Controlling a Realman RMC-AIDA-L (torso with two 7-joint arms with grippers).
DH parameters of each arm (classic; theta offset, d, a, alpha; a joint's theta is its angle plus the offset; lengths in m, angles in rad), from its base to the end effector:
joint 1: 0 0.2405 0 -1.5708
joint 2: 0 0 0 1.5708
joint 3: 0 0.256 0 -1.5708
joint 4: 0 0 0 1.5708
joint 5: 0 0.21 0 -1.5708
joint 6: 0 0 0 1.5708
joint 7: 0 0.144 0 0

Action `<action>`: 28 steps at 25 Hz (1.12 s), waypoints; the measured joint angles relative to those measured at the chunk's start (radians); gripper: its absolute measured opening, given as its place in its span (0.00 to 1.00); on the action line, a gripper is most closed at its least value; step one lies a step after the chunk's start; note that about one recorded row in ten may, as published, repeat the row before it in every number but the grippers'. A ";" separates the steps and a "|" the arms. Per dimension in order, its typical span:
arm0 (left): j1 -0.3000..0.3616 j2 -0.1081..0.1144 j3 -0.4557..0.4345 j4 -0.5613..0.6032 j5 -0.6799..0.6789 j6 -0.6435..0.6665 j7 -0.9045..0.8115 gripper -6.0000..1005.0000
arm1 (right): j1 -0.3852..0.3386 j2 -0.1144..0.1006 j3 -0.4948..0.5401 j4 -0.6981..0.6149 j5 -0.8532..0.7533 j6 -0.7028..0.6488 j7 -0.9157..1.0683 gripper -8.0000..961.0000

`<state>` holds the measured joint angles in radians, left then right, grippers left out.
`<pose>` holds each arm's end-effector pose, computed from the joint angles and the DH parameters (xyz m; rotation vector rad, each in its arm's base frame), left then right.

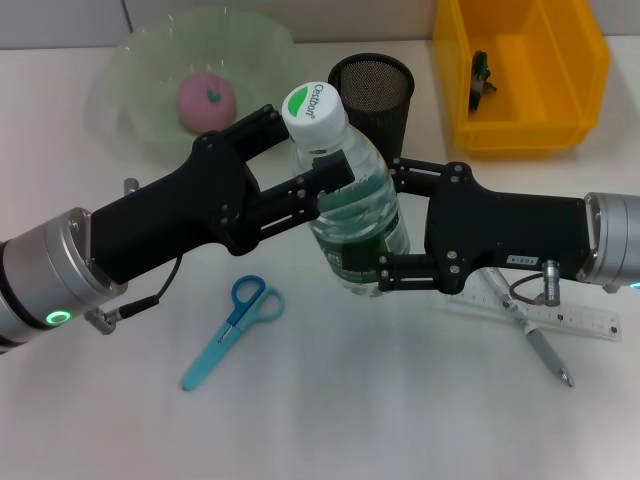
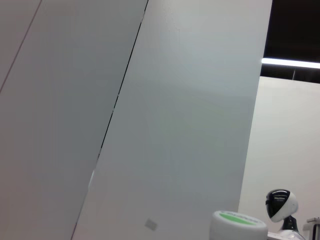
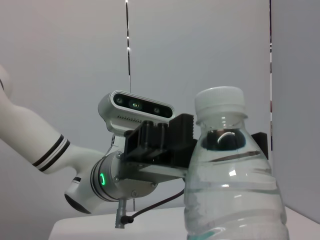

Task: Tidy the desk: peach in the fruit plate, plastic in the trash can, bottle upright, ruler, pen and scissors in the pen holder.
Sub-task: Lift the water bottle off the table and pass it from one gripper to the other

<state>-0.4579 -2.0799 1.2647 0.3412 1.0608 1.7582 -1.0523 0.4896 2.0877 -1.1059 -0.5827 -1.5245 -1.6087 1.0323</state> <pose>-0.2131 0.2808 -0.0267 -2.5088 -0.4424 -1.5562 0.2117 0.3055 -0.0343 -2.7830 0.1065 1.0461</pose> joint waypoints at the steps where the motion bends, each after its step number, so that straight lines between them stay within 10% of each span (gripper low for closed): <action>1: -0.001 0.000 -0.001 -0.002 -0.004 0.000 0.000 0.73 | 0.002 0.000 0.000 0.005 0.000 0.000 0.000 0.79; 28: -0.002 0.001 0.002 -0.004 -0.013 -0.018 0.003 0.73 | 0.011 0.000 -0.012 0.011 -0.006 -0.001 0.003 0.79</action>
<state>-0.4602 -2.0785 1.2666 0.3374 1.0477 1.7400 -1.0498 0.5005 2.0876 -1.1176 -0.5721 -1.5300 -1.6097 1.0348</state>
